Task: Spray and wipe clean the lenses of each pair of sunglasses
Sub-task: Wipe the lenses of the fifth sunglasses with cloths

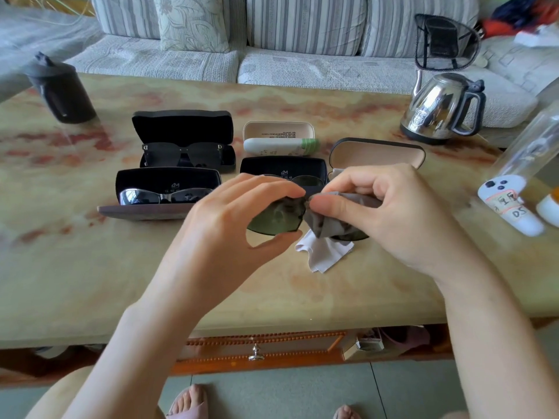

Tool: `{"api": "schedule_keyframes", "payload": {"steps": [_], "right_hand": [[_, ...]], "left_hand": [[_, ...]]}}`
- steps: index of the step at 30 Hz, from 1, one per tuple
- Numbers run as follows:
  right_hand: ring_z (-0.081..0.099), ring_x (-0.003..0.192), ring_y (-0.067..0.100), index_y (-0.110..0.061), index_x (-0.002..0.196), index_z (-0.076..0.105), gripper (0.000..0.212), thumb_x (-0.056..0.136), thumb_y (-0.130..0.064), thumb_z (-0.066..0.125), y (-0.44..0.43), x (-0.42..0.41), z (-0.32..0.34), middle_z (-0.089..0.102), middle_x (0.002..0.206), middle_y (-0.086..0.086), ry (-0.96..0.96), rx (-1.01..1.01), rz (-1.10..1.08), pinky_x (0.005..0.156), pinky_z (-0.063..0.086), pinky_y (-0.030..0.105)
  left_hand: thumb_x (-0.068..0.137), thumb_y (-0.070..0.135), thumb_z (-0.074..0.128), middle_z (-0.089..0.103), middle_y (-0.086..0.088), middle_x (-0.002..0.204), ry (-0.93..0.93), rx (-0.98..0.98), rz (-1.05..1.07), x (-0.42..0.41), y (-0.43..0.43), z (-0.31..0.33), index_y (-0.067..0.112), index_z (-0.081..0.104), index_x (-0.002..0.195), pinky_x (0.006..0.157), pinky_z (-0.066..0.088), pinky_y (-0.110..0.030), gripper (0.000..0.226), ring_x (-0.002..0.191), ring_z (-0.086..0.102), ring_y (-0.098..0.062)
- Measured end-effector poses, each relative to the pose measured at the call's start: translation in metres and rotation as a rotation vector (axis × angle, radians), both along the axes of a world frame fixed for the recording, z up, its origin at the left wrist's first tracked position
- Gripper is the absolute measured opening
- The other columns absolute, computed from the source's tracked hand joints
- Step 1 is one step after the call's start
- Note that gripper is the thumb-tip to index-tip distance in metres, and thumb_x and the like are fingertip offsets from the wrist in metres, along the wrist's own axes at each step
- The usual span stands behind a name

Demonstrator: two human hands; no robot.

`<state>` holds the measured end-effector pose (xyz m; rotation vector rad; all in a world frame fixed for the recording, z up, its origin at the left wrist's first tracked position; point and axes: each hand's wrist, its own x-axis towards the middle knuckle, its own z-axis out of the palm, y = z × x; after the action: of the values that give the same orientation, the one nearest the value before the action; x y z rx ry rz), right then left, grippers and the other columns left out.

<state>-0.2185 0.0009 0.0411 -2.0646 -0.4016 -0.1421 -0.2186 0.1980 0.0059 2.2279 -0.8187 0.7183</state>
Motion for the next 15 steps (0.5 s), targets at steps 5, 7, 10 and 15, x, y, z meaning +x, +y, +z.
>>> {"api": "schedule_keyframes", "payload": {"steps": [5, 7, 10, 15], "right_hand": [[0.059, 0.05, 0.0, -0.014, 0.075, 0.07, 0.016, 0.076, -0.028, 0.063, -0.006, 0.0, 0.004, 0.067, 0.056, -0.01, 0.043, 0.196, 0.008, 0.047, 0.041, 0.006], [0.059, 0.051, 0.0, -0.011, 0.075, 0.069, 0.015, 0.077, -0.024, 0.061, -0.012, 0.0, 0.002, 0.065, 0.055, -0.008, 0.074, 0.285, 0.007, 0.049, 0.042, 0.006], [0.059, 0.056, 0.004, -0.014, 0.07, 0.072, 0.02, 0.075, -0.031, 0.063, -0.019, 0.002, -0.003, 0.065, 0.057, -0.007, 0.128, 0.385, 0.018, 0.056, 0.048, 0.011], [0.057, 0.059, 0.009, -0.018, 0.063, 0.074, 0.025, 0.072, -0.038, 0.063, -0.023, 0.006, -0.006, 0.06, 0.06, -0.006, 0.181, 0.516, 0.063, 0.059, 0.054, 0.024]], "left_hand": [[0.077, 0.03, 0.073, 0.059, 0.019, 0.106, 0.036, -0.065, -0.003, 0.001, 0.006, 0.004, 0.016, 0.067, 0.112, 0.086, 0.049, -0.016, 0.038, 0.099, 0.058, -0.002], [0.076, 0.028, 0.076, 0.061, 0.02, 0.105, 0.053, -0.098, 0.004, 0.001, 0.009, 0.005, 0.019, 0.067, 0.112, 0.087, 0.049, -0.015, 0.039, 0.096, 0.06, -0.001], [0.077, 0.034, 0.073, 0.063, 0.019, 0.107, 0.085, -0.132, 0.003, 0.002, 0.011, 0.007, 0.023, 0.065, 0.113, 0.087, 0.051, -0.019, 0.039, 0.097, 0.063, 0.001], [0.076, 0.04, 0.07, 0.066, 0.018, 0.107, 0.151, -0.225, -0.013, 0.001, 0.008, 0.007, 0.024, 0.065, 0.113, 0.088, 0.054, -0.028, 0.04, 0.099, 0.066, -0.004]]}}
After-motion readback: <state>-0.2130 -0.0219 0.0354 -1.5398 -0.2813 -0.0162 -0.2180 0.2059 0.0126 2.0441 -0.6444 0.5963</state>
